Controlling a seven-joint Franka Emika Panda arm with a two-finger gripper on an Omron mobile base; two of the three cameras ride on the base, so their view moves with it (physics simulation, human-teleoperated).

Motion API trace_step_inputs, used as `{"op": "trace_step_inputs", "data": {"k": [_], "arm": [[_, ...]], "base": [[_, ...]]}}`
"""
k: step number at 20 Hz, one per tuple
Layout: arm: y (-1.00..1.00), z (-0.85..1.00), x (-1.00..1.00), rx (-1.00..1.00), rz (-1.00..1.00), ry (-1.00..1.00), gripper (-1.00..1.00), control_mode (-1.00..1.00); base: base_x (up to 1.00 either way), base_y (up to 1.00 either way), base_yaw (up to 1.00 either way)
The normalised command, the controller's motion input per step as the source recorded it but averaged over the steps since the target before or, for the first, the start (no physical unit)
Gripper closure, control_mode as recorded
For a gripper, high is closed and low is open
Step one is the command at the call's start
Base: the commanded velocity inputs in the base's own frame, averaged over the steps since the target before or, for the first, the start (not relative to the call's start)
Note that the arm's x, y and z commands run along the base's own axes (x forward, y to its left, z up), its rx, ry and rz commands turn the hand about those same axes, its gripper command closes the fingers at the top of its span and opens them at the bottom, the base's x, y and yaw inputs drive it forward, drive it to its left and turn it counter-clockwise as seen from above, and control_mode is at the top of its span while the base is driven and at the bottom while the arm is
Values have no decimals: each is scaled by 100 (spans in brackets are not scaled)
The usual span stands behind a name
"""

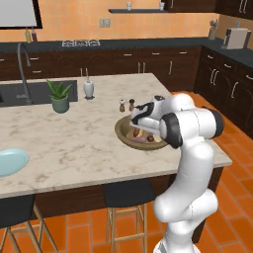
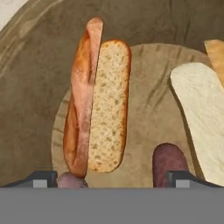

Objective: Place one bun and one sausage from the bowl on each plate.

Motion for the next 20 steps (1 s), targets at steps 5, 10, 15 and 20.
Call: {"op": "trace_step_inputs", "data": {"k": [5,10,15,20], "arm": [[1,-52,27,1,-1,0,100,-100],[2,-47,34,-2,-1,-2,100,-100],[1,-6,7,0,-2,0,100,-100],[0,88,-36,3,-1,1,100,-100]], "base": [[0,0,0],[0,0,0],[0,0,0],[0,0,0]]}}
